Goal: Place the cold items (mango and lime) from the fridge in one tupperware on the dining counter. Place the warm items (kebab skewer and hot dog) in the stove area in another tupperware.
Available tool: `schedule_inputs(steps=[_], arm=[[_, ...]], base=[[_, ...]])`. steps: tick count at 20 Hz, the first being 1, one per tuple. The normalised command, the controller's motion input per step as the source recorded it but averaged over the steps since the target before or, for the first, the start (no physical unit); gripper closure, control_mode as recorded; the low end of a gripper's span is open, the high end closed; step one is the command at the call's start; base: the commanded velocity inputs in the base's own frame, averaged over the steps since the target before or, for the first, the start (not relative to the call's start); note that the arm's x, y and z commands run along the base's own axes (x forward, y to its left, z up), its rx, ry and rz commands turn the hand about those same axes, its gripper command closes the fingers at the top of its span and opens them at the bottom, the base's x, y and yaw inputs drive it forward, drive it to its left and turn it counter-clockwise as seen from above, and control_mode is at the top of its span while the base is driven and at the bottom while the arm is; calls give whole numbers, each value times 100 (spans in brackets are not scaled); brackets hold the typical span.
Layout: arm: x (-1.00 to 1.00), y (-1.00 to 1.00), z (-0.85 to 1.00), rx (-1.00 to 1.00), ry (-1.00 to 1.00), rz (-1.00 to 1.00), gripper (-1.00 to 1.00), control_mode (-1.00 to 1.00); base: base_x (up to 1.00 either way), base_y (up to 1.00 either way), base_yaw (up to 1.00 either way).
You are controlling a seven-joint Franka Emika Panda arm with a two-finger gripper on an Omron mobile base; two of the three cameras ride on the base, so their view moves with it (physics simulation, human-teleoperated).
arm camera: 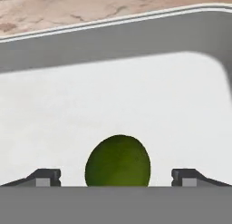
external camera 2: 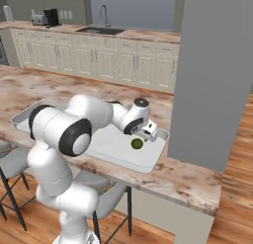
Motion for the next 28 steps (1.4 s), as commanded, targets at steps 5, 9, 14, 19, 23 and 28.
schedule_inputs(steps=[5, 9, 14, 19, 23, 28], arm=[[-100, 15, 96, 0, -35, 10, -100, -100], [-100, 57, 100, -7, -6, 15, -100, -100], [-86, 97, 99, -25, 18, 13, -100, -100], [-76, 82, 79, -25, 30, 4, -100, -100], [-100, 23, 8, 0, 10, 0, -100, -100], [-88, -6, 0, 13, -3, -2, -100, -100]], base=[[0, 0, 0], [0, 0, 0], [0, 0, 0], [0, 0, 0], [0, 0, 0], [0, 0, 0]])
